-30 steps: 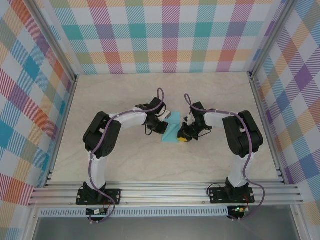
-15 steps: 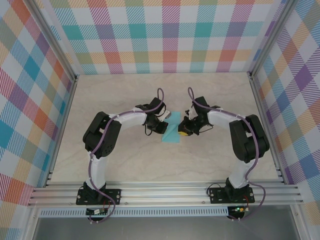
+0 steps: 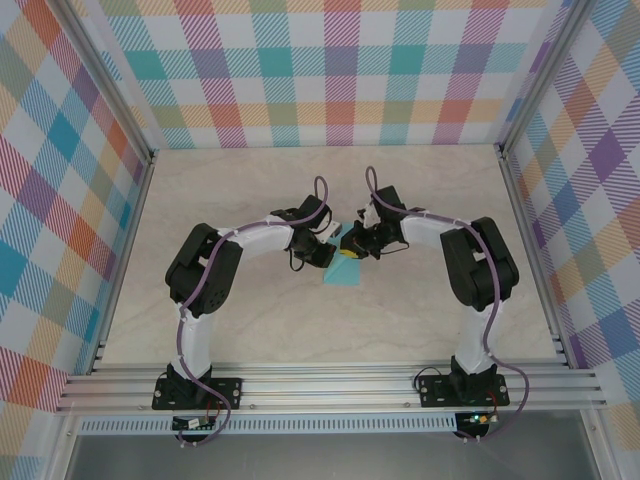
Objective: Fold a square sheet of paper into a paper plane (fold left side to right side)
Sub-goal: Fold the triangle a second time at the center of the table.
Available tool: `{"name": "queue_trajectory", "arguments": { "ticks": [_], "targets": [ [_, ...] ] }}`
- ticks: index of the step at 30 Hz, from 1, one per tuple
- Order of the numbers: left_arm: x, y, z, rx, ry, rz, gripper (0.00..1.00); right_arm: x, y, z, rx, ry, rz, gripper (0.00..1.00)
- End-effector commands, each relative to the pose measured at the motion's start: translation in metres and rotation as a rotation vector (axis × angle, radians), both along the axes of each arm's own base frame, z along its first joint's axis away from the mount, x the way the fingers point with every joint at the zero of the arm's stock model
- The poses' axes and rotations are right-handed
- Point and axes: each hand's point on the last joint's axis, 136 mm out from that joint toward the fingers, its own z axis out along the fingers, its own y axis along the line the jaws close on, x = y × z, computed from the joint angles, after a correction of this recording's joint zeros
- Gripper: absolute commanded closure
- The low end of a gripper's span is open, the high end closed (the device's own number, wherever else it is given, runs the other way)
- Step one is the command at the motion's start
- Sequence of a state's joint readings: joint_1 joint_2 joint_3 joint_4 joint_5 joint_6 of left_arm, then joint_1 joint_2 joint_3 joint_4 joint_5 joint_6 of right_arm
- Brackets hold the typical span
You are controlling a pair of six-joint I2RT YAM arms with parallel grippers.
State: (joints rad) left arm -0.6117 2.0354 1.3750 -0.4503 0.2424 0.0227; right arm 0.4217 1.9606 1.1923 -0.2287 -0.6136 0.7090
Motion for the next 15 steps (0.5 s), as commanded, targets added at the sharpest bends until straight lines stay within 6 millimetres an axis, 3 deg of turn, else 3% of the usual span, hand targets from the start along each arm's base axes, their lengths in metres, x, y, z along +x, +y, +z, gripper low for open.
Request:
{"name": "queue_trajectory", "arguments": {
  "ticks": [1,15],
  "targets": [
    [-0.006,0.015,-0.008,0.037,0.032,0.022,0.99,0.003,0.009,0.001,0.016,0.001,0.013,0.91],
    [-0.006,0.017,-0.008,0.05,0.03,0.02,0.99,-0.001,0.002,-0.023,-0.05,0.017,0.025,0.91]
  ]
}}
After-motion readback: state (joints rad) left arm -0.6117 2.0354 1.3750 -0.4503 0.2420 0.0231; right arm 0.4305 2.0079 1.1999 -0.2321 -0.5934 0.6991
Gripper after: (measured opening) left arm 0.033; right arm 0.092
